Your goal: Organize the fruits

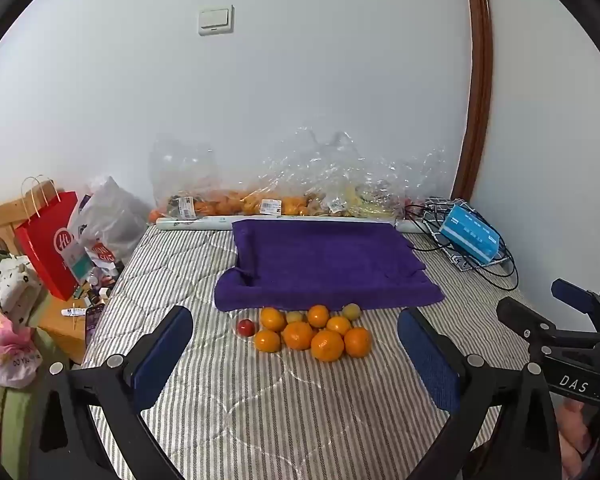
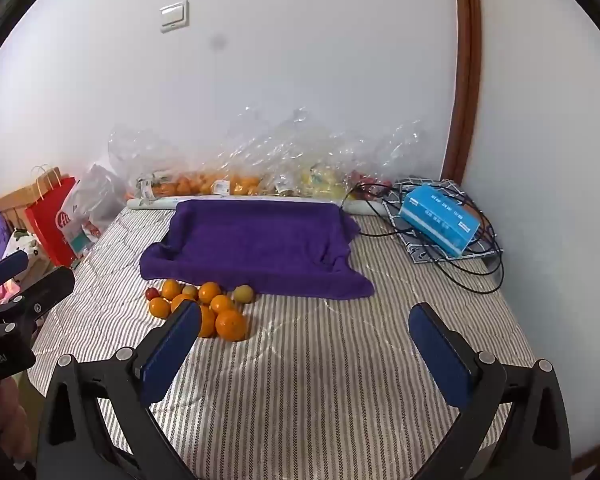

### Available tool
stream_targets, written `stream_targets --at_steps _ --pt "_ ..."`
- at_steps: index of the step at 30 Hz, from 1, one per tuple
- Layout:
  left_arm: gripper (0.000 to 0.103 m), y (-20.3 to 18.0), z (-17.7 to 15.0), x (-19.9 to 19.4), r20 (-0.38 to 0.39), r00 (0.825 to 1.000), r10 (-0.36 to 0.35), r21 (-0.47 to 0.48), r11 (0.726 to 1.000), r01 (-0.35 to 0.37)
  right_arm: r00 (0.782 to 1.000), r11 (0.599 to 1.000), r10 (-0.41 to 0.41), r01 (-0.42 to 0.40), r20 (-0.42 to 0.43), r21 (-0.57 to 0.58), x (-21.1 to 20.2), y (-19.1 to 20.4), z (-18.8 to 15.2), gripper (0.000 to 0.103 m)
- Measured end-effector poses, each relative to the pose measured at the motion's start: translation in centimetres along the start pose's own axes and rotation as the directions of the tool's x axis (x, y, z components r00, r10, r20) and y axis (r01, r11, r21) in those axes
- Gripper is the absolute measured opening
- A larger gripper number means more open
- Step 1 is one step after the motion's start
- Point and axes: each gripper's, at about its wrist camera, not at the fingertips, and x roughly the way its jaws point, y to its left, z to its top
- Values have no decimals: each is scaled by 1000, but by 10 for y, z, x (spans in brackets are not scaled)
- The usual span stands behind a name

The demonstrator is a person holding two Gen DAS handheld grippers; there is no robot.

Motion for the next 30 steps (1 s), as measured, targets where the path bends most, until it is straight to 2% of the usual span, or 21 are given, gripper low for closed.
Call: stream_targets --at_steps 9,14,30 --pt "103 4 -2 2 2 1000 -5 -35 999 5 1000 1000 16 -16 -5 4 -4 -1 1 103" --pt "103 9 1 3 0 1000 -9 -42 999 9 1000 1000 -3 3 19 22 -12 -6 5 103" --pt "103 2 -4 -5 1 1000 -18 -39 999 18 1000 1000 1 -2 7 27 -10 -1 0 103"
